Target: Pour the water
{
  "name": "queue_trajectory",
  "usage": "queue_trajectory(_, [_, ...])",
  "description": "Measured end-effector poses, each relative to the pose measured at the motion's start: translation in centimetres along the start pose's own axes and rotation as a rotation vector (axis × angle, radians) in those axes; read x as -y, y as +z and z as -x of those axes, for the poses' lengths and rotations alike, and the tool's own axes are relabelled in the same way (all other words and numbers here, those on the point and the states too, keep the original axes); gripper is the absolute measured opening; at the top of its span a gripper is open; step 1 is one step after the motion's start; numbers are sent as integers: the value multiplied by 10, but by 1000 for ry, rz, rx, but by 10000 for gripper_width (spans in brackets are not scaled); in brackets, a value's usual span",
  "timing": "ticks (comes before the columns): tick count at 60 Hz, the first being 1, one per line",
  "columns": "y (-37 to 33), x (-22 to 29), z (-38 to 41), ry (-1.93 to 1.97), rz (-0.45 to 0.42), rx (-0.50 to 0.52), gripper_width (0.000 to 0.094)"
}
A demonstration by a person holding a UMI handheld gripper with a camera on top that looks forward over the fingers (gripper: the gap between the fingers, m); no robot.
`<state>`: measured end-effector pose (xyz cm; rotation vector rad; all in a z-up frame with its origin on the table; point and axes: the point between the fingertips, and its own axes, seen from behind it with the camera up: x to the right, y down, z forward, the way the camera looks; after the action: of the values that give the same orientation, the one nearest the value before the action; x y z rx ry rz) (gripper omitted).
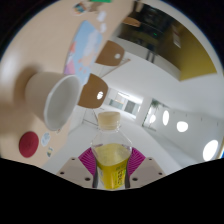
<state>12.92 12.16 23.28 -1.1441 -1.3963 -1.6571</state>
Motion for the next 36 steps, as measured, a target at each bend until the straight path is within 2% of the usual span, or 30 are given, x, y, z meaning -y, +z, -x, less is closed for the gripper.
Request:
queue_trajectory(3, [2,-19,3,283,16,-18,368])
queue_trajectory(4, [-10,-41,0,383,17,-37,367])
queue_trajectory(8, [-21,-64,3,857,54,5,373])
queue_trajectory(10, [-18,-87,25,1123,36,20,374])
queue_trajectory(17, [-42,-90,94,1769,-4,193,375])
queue_trajectory(23, [-63,-101,143,1948,-19,279,375])
queue_trajectory(25, [-72,-105,152,1960,0,277,376])
queue_trajectory(26, [-76,-110,158,1986,-24,297,376])
queue_trajectory(34, [-111,-123,184,2006,-41,327,378])
queue_trajectory(36, [-111,-123,183,1997,-60,310,377])
